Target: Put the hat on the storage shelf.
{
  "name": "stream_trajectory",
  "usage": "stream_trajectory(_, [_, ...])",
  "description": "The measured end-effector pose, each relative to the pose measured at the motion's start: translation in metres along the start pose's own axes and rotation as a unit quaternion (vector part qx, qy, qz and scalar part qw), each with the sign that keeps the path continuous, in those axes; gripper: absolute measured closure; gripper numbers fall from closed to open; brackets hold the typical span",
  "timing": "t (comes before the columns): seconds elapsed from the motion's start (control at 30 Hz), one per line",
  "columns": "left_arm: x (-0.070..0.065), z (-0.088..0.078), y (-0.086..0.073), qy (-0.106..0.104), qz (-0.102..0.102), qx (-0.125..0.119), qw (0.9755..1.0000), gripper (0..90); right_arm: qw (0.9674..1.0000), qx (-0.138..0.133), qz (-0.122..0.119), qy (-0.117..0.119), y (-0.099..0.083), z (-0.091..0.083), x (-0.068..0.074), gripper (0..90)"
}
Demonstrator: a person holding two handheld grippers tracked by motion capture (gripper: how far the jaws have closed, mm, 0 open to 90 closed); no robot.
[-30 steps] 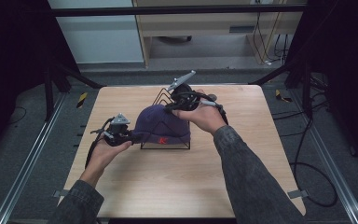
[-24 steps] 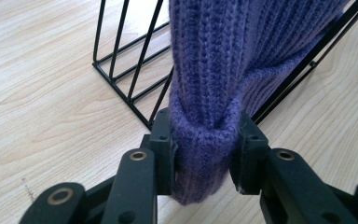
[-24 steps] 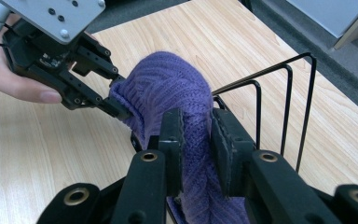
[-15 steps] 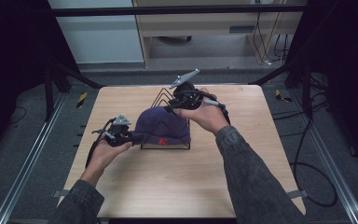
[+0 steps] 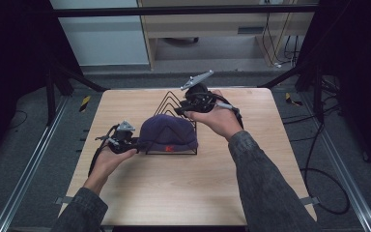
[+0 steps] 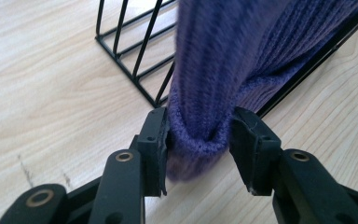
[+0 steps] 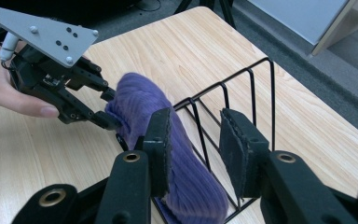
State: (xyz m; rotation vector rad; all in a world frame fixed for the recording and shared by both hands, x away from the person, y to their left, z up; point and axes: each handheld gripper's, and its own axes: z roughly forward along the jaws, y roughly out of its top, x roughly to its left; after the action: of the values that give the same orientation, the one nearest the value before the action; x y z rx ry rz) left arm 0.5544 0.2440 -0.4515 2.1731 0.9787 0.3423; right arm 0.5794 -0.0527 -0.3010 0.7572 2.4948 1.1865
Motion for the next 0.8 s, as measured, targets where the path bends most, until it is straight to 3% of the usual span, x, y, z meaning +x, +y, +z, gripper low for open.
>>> stream_trajectory(0.23, [-0.002, -0.009, -0.004, -0.001, 0.002, -0.015, 0.9999, 56.6, 1.0000, -0.001, 0.005, -0.004, -0.003, -0.005, -0.003, 62.6])
stream_trajectory(0.37, [-0.006, -0.018, -0.005, 0.010, 0.005, -0.029, 0.9995, 54.2, 1.0000, 0.000, 0.002, -0.004, -0.004, -0.007, -0.002, 61.0])
stream_trajectory(0.63, [-0.014, -0.024, -0.011, 0.026, 0.004, -0.031, 0.9992, 40.3, 0.9999, -0.002, 0.005, -0.012, -0.003, -0.014, -0.002, 53.0])
stream_trajectory(0.8, [-0.016, -0.028, -0.021, 0.034, -0.011, -0.041, 0.9985, 33.8, 0.9997, 0.000, 0.007, -0.023, -0.003, -0.020, -0.001, 48.3])
